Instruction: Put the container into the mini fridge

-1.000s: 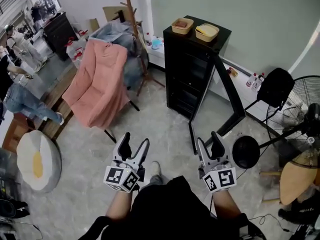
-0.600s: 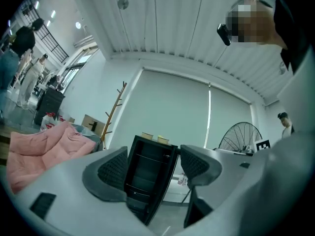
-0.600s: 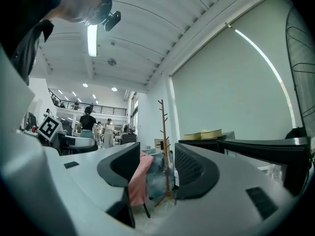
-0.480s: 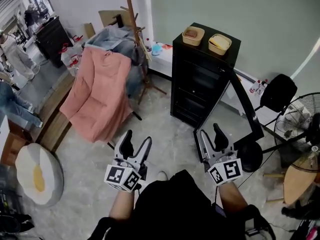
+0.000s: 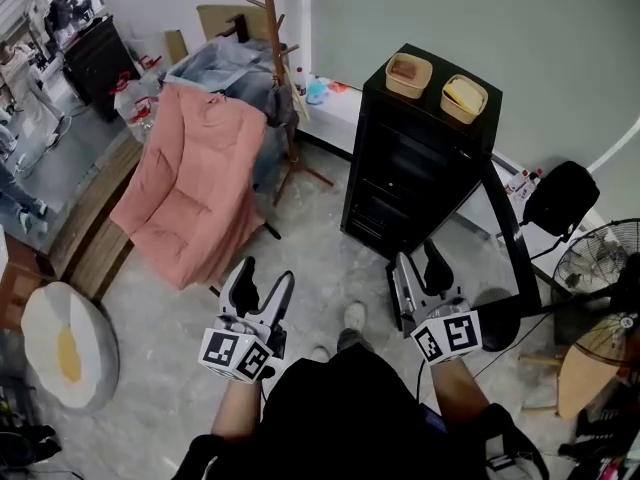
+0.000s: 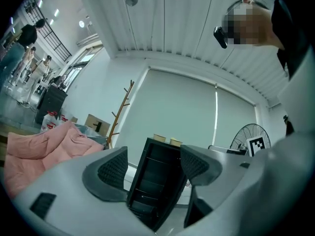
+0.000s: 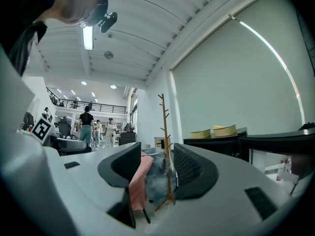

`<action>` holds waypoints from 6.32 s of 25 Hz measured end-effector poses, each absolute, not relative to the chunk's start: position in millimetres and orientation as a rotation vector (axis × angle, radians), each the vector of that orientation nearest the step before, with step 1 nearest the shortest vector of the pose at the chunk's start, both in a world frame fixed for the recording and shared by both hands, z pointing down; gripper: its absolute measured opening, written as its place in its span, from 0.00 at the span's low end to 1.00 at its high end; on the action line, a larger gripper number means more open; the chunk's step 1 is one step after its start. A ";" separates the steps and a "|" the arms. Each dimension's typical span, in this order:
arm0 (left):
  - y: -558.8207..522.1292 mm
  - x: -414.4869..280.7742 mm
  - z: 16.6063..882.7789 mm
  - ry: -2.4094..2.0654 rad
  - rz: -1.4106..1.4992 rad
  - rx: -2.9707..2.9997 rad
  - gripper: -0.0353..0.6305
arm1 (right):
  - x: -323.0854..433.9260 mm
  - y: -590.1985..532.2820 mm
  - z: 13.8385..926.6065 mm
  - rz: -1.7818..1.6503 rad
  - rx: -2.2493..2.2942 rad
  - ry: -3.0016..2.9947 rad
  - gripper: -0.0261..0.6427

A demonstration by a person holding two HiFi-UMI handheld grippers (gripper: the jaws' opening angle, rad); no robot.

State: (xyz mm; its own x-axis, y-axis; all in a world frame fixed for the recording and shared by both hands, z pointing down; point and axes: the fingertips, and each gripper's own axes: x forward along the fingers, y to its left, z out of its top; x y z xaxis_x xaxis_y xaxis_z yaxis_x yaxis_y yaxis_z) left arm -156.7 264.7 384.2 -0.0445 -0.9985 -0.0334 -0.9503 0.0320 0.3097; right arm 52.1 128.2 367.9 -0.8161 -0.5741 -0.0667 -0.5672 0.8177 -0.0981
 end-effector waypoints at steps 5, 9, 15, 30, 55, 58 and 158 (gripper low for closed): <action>225.3 -169.2 386.2 -2.111 -0.364 2.008 0.56 | 34.1 84.5 364.1 -0.098 -0.887 2.896 0.36; 180.0 -181.4 381.2 -2.127 -0.355 2.023 0.56 | 17.1 33.2 363.1 -0.096 -0.859 2.889 0.36; 115.6 -194.8 373.8 -2.149 -0.367 2.022 0.56 | -10.1 -34.1 354.1 -0.088 -0.818 2.857 0.35; 18.7 -188.2 385.8 -2.085 -0.278 2.063 0.56 | -35.7 -108.3 371.0 -0.146 -0.799 2.878 0.32; -194.8 -201.2 335.4 -1.370 -0.063 2.831 0.56 | -33.2 -171.5 364.2 -0.077 -1.363 2.783 0.27; -205.3 -186.4 334.5 -1.225 0.019 2.951 0.56 | -26.6 -170.2 368.2 -0.112 -1.440 2.752 0.26; -103.3 -94.7 464.5 -1.078 0.454 2.854 0.21 | -14.2 -168.3 503.1 -1.529 -0.674 1.939 0.38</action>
